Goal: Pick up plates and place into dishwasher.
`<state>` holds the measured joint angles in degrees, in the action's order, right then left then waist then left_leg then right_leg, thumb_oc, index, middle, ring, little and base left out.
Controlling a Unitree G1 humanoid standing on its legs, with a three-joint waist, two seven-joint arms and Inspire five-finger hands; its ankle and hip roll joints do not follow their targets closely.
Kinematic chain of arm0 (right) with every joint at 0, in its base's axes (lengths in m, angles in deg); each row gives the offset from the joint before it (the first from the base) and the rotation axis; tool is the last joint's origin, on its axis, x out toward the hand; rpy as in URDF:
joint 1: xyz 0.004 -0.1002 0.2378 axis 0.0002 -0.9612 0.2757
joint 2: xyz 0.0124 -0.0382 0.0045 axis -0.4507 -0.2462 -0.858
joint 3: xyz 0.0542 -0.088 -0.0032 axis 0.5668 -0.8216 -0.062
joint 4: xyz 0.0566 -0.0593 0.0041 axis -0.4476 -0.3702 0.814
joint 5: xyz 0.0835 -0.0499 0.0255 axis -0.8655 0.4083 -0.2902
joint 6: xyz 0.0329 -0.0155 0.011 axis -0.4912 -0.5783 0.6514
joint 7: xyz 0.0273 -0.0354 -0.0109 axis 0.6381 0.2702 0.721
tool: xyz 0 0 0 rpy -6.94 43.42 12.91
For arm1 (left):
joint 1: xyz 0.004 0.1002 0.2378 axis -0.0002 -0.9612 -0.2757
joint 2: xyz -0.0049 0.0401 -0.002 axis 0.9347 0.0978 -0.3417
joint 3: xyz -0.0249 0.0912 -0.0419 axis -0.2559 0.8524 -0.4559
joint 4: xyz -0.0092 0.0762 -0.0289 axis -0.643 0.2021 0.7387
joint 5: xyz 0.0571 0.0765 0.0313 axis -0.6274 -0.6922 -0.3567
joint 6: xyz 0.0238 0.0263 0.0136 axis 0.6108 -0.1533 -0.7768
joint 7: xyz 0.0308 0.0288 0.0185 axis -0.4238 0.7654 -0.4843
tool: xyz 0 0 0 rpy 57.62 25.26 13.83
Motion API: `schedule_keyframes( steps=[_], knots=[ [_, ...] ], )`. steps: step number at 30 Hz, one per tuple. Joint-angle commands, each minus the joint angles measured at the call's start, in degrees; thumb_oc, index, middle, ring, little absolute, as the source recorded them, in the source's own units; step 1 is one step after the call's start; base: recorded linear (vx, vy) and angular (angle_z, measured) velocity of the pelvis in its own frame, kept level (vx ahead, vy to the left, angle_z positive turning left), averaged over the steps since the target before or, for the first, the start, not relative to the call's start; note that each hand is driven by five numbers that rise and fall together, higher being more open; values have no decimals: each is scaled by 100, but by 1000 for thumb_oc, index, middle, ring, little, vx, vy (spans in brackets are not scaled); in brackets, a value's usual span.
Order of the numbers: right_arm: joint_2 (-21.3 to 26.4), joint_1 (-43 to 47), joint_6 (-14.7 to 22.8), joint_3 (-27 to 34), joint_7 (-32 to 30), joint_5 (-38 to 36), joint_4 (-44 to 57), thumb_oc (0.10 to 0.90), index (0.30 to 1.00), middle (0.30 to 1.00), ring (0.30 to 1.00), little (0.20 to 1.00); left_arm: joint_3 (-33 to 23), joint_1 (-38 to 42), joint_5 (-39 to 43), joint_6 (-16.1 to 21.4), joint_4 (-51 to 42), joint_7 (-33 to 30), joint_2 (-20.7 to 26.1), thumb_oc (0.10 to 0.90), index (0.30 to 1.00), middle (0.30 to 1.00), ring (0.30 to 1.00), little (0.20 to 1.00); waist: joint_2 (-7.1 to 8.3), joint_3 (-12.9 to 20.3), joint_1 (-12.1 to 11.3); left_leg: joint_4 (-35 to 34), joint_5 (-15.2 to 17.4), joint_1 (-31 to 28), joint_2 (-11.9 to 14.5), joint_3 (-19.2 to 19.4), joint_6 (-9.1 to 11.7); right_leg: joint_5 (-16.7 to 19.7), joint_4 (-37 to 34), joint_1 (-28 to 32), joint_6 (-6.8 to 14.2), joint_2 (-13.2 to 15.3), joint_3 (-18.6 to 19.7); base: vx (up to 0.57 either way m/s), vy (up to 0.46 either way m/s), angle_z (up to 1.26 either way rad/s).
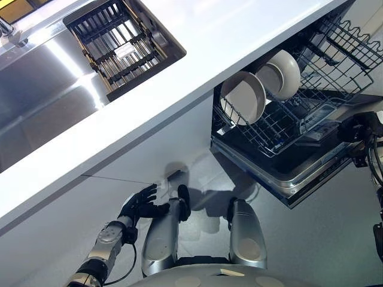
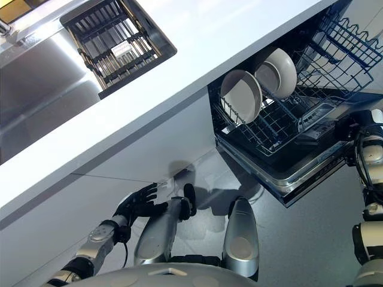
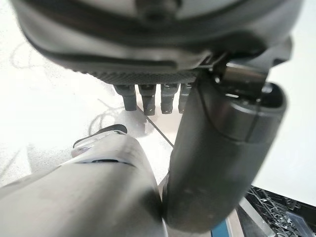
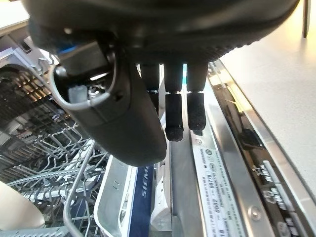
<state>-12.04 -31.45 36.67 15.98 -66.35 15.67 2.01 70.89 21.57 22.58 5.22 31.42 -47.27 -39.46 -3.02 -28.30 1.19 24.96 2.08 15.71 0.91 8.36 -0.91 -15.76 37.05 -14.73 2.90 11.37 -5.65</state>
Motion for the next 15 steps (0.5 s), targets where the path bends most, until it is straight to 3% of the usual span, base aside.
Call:
schedule_keyframes(
  steps=[1,15],
  knots=[
    [429,582,234,-91,-184,225,-166,100,300,300,300,200,214,-425,113,339,-403,8,193,800,900,900,900,900,132,327,-202,1450,1461,-152,-80,-25,-281,420,-99,87,-445,-265,-288,29,-28,5],
    [255,884,76,-446,-11,507,-532,100,300,300,300,200,275,-465,312,445,-519,-29,248,800,900,900,900,900,37,184,-385,1655,1492,58,-162,-208,-324,272,294,-90,-512,-195,-376,19,-10,5]
  ],
)
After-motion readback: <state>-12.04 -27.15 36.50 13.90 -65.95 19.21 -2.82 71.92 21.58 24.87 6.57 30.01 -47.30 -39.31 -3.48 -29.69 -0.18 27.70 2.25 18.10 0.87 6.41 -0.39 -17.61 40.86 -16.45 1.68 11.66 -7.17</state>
